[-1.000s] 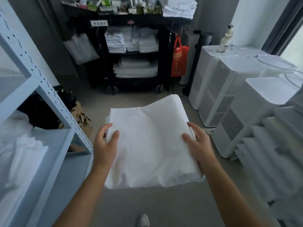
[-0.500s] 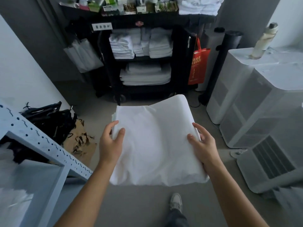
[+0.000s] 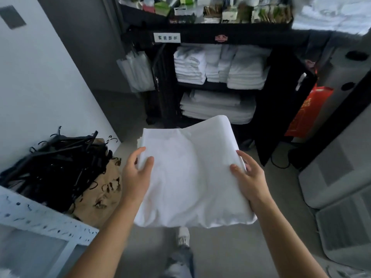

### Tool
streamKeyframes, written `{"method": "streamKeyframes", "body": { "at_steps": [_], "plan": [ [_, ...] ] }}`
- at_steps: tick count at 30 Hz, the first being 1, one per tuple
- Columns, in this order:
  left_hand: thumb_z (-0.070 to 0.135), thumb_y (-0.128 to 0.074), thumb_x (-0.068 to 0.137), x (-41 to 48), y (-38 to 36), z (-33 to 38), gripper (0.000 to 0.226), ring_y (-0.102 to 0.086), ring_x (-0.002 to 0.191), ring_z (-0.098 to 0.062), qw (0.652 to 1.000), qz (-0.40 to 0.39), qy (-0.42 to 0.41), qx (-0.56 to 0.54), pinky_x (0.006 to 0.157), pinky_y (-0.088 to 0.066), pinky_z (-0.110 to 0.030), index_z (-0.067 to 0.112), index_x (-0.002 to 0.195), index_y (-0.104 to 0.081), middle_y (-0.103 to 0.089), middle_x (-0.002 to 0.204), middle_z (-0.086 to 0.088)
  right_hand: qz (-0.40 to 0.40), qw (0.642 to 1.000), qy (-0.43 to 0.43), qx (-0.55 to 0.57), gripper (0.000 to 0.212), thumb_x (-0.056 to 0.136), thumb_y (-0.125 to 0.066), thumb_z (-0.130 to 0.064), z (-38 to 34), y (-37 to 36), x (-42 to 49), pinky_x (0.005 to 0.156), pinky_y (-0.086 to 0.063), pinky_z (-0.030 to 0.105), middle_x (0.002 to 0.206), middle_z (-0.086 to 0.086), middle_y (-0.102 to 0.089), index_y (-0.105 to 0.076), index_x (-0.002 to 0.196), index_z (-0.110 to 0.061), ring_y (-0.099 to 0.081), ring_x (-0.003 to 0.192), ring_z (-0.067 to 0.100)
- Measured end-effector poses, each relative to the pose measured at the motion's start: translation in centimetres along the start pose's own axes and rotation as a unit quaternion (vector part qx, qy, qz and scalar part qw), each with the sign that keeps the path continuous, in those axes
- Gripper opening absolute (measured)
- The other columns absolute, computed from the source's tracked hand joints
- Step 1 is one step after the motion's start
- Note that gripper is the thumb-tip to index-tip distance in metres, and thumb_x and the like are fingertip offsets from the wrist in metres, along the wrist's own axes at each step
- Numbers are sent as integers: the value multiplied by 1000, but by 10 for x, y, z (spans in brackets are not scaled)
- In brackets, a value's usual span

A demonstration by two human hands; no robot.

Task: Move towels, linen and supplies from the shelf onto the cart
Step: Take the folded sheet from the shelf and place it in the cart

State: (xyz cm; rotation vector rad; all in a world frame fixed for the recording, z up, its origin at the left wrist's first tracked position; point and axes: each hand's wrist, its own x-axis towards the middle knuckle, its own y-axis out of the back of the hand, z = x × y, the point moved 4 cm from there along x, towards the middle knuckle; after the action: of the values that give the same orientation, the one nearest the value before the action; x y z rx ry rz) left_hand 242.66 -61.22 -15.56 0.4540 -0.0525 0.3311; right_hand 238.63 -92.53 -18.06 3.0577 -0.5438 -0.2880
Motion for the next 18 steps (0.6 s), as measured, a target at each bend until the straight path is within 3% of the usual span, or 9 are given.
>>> {"method": "streamKeyframes", "body": {
  "at_steps": [5, 9, 14, 18],
  "plan": [
    [31, -64, 94, 109, -68, -20, 35, -46, 129, -11, 999, -30, 11, -22, 105, -38, -31, 32, 128, -59, -56, 134, 15, 19, 1000, -7, -1, 42, 90, -66, -15, -2, -23, 108, 79, -58, 32, 111, -7, -70, -61, 127, -34, -72, 89, 10],
    [31, -65, 93, 191, -125, -10, 35, -48, 127, -9, 997, -74, 14, -29, 104, -40, -31, 35, 127, -58, -56, 134, 16, 47, 999, -23, 8, 41, 90, -66, -16, -10, -27, 188, 86, -58, 43, 110, -9, -71, -61, 125, -37, -72, 92, 13],
    [29, -66, 92, 276, -207, 13, 34, -49, 123, -3, 991, -127, 11, -34, 101, -38, -25, 35, 124, -59, -57, 129, 21, 91, 995, -43, 10, 44, 87, -67, -22, -10, -9, 279, 87, -58, 47, 113, -11, -70, -59, 124, -44, -72, 93, 13],
    [29, -68, 91, 329, -279, 8, 36, -48, 124, -1, 988, -148, 35, -20, 108, -39, -31, 36, 125, -58, -55, 131, 22, 99, 993, -62, 15, 42, 88, -68, -20, 6, 5, 365, 88, -57, 48, 109, -13, -72, -61, 123, -43, -72, 94, 15]
  ]
}}
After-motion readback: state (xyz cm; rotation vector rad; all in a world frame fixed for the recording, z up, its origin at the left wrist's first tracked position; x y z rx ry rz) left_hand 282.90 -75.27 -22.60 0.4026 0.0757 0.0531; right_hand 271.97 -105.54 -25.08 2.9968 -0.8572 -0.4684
